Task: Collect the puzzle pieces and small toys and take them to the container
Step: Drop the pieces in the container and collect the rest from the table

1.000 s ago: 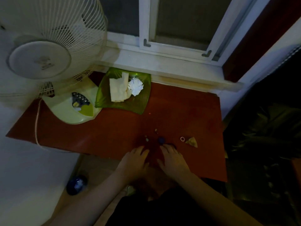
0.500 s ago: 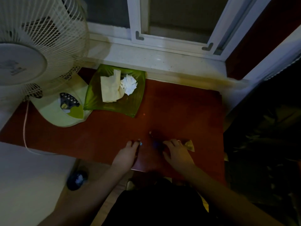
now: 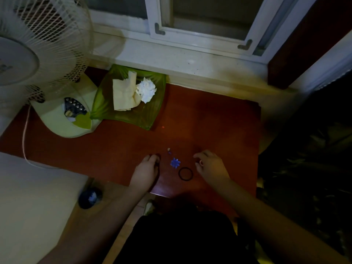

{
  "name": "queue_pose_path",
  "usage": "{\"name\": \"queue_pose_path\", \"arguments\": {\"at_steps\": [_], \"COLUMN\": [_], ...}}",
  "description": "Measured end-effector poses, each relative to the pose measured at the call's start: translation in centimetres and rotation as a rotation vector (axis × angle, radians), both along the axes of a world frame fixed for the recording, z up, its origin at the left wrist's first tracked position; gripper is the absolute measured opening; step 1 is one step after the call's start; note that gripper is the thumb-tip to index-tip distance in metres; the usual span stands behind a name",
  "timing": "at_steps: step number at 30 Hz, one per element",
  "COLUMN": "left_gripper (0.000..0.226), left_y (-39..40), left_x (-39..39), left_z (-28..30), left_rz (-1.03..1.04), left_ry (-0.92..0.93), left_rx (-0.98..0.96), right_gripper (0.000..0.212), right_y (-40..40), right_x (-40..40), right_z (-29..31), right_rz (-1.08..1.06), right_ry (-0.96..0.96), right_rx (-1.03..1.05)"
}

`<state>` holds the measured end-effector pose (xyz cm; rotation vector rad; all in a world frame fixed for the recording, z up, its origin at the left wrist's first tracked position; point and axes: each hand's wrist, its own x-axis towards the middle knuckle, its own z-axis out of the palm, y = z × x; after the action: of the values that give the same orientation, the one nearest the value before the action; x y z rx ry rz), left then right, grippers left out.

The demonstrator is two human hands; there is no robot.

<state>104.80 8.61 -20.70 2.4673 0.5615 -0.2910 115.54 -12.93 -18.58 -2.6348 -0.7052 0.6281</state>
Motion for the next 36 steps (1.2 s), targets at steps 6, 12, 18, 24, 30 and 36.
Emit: {"name": "queue_pose_path", "arguments": {"at_steps": [6,12,18,24,30,36], "left_gripper": [0.023,0.028,0.028,0.029,0.029,0.03], "left_y": [-0.6,-1.4,-0.9,0.1,0.0,0.4], "left_x": [0.6,-0.7,-4.2,-7.2,-7.4,-6.5], "left_z": [0.1,0.6,1.4,1.2,1.6,1.8], "left_rz": [0.078,0.143,0.259,0.335,0.334,0.297], "left_ry": [-0.118,-0.177,-0.155,-0.092,-0.097,-0.09], "left_rx": [-0.043,-0.099,-0.07,-0.066,-0.089,-0.115], "right_gripper": [0.029,0.034,0.06,0.061,0.032,0.02], "right_y": [-0.7,3.7,7.7,8.8,8.2,7.1], "right_x": [2.2,0.4,-1.3,-0.6,-0.1,-0.1], "right_z": [0.3,-0.1,-2.3,-3.3,-3.1,-2.7], "right_rz": [0.014,0.207,0.218,0.222,0.218,0.009], "right_ry": [-0.024,-0.006,0.001,0.026,0.03,0.193], "right_rx": [0.036,0.055,-0.123,-0.127,-0.048,0.242]}}
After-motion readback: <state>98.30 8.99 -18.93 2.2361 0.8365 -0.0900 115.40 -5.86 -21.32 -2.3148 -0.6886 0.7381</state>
